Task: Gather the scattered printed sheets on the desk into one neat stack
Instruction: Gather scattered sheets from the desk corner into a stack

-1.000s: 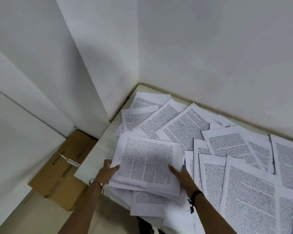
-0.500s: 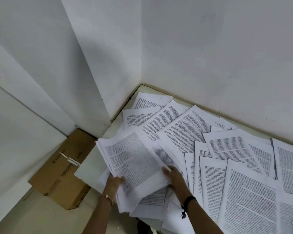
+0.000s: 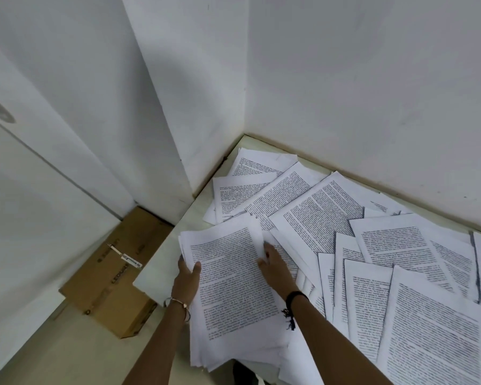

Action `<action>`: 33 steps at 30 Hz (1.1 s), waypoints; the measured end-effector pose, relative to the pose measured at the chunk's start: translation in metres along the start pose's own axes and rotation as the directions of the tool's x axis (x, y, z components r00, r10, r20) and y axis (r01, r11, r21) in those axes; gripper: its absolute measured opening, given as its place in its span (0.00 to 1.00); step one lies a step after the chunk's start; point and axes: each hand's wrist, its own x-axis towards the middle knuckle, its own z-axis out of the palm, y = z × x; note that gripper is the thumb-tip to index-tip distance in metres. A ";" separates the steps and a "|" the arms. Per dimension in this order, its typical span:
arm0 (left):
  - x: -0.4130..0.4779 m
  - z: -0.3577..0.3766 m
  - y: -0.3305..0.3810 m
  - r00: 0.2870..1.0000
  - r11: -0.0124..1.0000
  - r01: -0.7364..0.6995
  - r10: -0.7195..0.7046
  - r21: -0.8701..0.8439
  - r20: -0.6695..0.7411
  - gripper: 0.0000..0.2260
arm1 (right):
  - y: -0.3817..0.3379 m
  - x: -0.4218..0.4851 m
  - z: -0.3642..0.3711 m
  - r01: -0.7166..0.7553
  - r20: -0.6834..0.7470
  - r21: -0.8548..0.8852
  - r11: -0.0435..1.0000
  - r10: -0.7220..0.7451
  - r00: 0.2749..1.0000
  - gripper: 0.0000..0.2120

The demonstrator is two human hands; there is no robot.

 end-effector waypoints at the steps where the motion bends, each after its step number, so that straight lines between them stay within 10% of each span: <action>1: 0.004 0.002 0.002 1.000 1.000 0.014 -0.014 0.019 -0.013 0.26 | -0.001 0.005 -0.001 0.005 -0.039 0.046 0.999 -0.003 0.999 0.25; 15: 0.034 0.010 0.023 0.965 1.000 -0.023 0.019 -0.015 -0.262 0.23 | -0.011 0.036 0.000 -0.032 -0.072 0.214 0.976 0.049 0.996 0.24; 21: 0.040 0.005 0.028 0.991 0.997 -0.064 0.069 0.052 -0.117 0.25 | -0.011 0.043 -0.003 0.106 0.023 0.132 0.986 -0.110 0.994 0.30; 27: 0.027 -0.004 0.006 0.994 0.976 0.059 -0.038 -0.208 0.101 0.15 | -0.012 0.050 -0.026 0.063 -0.167 0.567 0.821 0.039 0.985 0.28; 33: 0.007 0.016 -0.010 0.996 0.976 0.086 -0.082 -0.199 0.026 0.13 | 0.018 -0.007 0.008 -0.006 -0.107 0.067 0.998 0.014 0.994 0.26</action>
